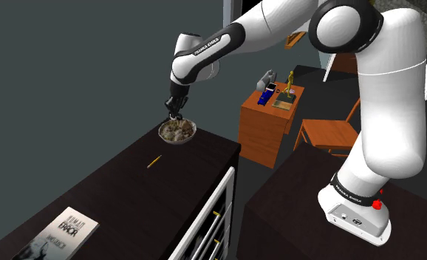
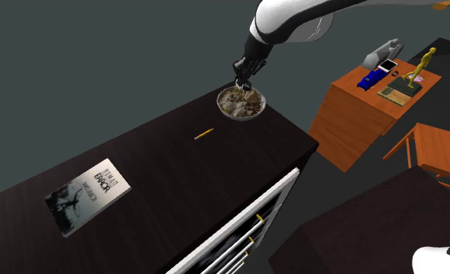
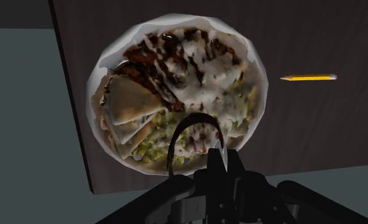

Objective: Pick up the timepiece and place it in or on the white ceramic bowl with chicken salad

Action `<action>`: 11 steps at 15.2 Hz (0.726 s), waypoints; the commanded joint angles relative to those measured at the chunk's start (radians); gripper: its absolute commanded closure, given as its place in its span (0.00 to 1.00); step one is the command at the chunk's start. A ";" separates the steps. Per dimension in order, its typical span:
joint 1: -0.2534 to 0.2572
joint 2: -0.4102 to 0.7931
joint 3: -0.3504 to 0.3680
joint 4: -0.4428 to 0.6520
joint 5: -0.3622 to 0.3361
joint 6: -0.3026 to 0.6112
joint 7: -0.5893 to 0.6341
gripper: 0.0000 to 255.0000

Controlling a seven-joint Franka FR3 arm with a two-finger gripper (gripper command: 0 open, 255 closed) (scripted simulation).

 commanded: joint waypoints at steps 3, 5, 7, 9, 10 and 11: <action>0.000 0.025 0.002 -0.018 0.005 0.043 -0.010 1.00; 0.000 0.040 0.004 -0.024 0.007 0.063 -0.015 1.00; 0.000 0.055 0.005 -0.029 0.009 0.083 -0.020 1.00; 0.000 0.060 0.005 -0.030 0.010 0.090 -0.021 1.00; 0.000 0.060 0.005 -0.030 0.010 0.089 -0.021 1.00; 0.000 0.060 0.005 -0.030 0.010 0.089 -0.021 1.00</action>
